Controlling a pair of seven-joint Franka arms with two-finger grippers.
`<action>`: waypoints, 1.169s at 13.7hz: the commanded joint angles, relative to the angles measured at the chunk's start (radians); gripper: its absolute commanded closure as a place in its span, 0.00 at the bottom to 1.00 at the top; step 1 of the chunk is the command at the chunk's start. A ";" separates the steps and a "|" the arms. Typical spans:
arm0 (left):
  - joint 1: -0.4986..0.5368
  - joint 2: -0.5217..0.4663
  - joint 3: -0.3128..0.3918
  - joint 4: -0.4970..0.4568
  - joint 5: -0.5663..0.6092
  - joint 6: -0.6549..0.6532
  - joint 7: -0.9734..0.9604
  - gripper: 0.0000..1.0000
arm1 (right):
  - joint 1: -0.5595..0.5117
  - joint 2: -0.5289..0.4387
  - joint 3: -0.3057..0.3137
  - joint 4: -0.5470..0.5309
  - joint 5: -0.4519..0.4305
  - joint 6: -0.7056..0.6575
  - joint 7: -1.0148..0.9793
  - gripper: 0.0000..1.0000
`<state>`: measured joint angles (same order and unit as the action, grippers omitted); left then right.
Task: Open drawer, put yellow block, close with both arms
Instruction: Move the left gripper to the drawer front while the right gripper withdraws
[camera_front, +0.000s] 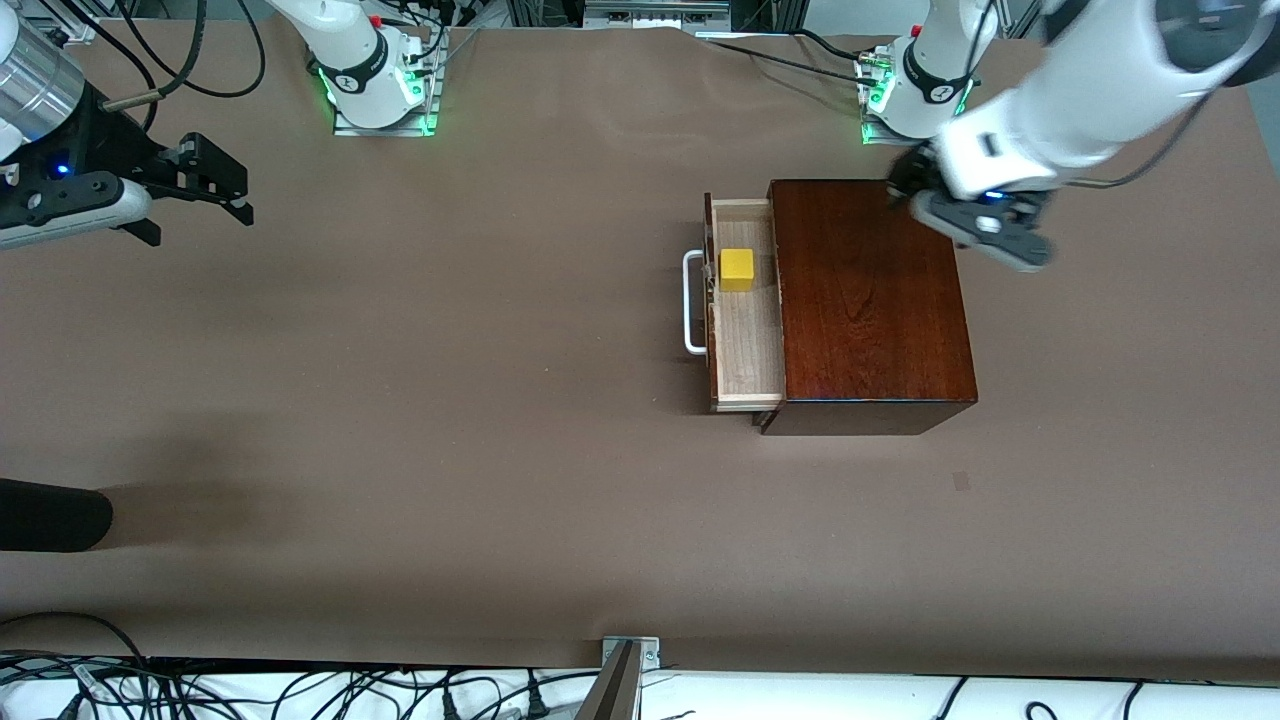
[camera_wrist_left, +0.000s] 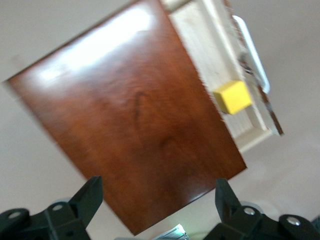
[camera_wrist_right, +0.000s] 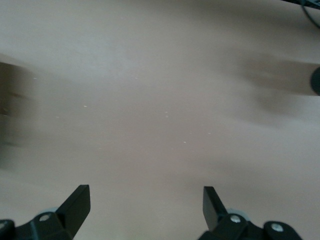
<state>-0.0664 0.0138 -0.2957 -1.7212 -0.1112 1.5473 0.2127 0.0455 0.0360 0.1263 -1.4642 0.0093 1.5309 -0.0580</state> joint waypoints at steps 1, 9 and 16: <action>-0.022 0.115 -0.100 0.090 -0.108 -0.033 0.051 0.00 | 0.031 -0.008 0.010 -0.016 -0.055 -0.002 0.018 0.00; -0.194 0.417 -0.158 0.295 -0.095 0.100 0.370 0.00 | 0.073 0.030 0.010 -0.005 -0.043 0.029 0.018 0.00; -0.323 0.564 -0.157 0.295 0.022 0.419 0.468 0.00 | 0.068 0.033 0.007 -0.005 -0.037 0.055 0.010 0.00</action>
<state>-0.3716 0.5242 -0.4534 -1.4674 -0.1219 1.9180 0.6524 0.1131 0.0746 0.1368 -1.4704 -0.0306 1.5817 -0.0506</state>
